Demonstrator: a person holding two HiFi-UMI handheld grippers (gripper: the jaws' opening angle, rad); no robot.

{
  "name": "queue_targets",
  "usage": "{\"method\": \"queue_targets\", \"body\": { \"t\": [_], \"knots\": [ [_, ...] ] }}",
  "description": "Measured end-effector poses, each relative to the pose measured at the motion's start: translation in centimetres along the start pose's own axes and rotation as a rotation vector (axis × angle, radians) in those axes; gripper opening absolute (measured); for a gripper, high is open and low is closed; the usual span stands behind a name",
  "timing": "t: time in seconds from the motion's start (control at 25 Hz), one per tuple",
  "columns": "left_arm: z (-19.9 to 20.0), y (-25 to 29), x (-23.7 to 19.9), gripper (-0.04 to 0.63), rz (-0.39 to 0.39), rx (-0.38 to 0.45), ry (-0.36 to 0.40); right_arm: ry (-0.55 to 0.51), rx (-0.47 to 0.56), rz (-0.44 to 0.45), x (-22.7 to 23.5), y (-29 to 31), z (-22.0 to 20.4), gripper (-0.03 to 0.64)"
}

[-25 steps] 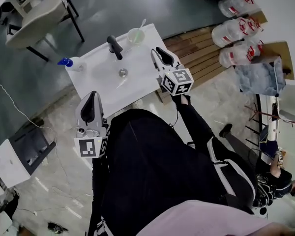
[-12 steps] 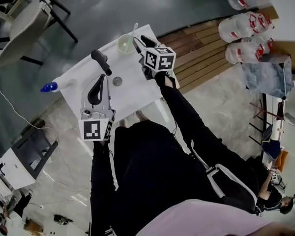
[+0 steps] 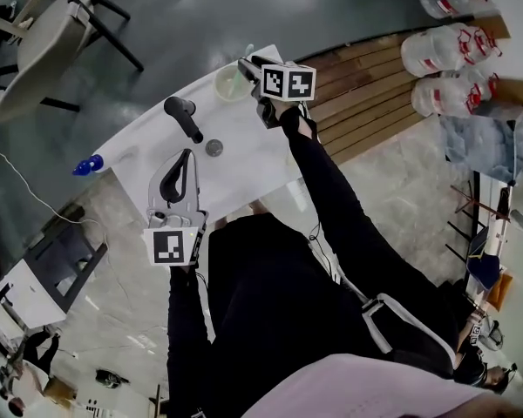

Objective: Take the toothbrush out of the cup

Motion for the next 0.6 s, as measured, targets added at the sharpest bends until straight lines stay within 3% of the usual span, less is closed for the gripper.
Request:
{"method": "queue_targets", "body": {
  "t": [0.32,0.4,0.6],
  "knots": [
    [-1.6,-1.2,-1.6,0.003,0.035,-0.035,-0.013,-0.022,-0.048,0.077,0.3,2.2,-0.1,0.092],
    [-1.6,-1.3,-1.6,0.003,0.040,-0.038,-0.014,-0.033,-0.037,0.098,0.0,2.1,0.0,0.038],
    [-1.4,-1.6,-1.8,0.003,0.048,-0.040,-0.018,-0.077,0.019,0.107,-0.9,0.8,0.4,0.025]
  ]
}}
Point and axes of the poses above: the fingertips, and each gripper's own axes: y forward along the fingers, x to its right, z out of its top, the point moved 9 cm from there along -y, backward along the fingers, and after that the axes turned 6 degrees about z, right-handed, at the moved point
